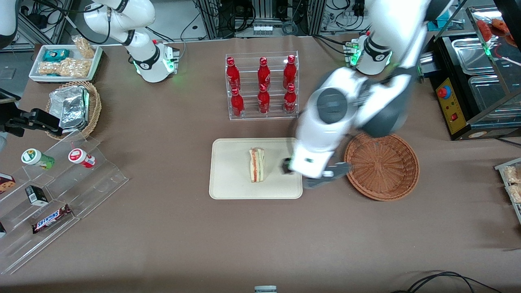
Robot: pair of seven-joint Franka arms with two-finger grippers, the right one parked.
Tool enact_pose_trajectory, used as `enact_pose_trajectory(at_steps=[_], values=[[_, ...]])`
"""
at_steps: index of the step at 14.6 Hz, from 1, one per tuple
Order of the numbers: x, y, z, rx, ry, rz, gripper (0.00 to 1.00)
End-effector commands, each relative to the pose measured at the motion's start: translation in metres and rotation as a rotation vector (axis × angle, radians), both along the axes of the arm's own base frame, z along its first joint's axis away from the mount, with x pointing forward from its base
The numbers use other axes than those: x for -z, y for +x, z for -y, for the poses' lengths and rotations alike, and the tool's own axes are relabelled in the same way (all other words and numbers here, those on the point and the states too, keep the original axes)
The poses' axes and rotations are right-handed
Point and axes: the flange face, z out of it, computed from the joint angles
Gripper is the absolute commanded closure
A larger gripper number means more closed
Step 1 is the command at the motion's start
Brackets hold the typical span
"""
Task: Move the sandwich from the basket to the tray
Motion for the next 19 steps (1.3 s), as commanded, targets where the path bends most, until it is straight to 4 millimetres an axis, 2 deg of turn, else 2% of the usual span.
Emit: enact_pose_trajectory(at_steps=[1,3,5,10,11,14,15,17,18,19], values=[[-0.022,0.001,-0.092,0.016,-0.024,-0.089,0.0],[-0.04,0.0,-0.158,0.035,-0.015,-0.153,0.0],[-0.057,-0.006,-0.209,0.041,-0.011,-0.194,0.0],[-0.091,-0.032,-0.307,0.084,-0.019,-0.255,0.0],[-0.1,-0.039,-0.312,0.089,-0.017,-0.257,0.0],[-0.123,-0.052,-0.305,0.1,-0.009,-0.223,0.0],[-0.13,-0.057,-0.299,0.114,-0.005,-0.215,0.0],[-0.141,-0.076,-0.271,0.156,0.017,-0.148,0.0],[-0.142,-0.088,-0.271,0.154,0.054,-0.104,0.0],[-0.137,-0.098,-0.262,0.177,0.112,-0.045,0.0]])
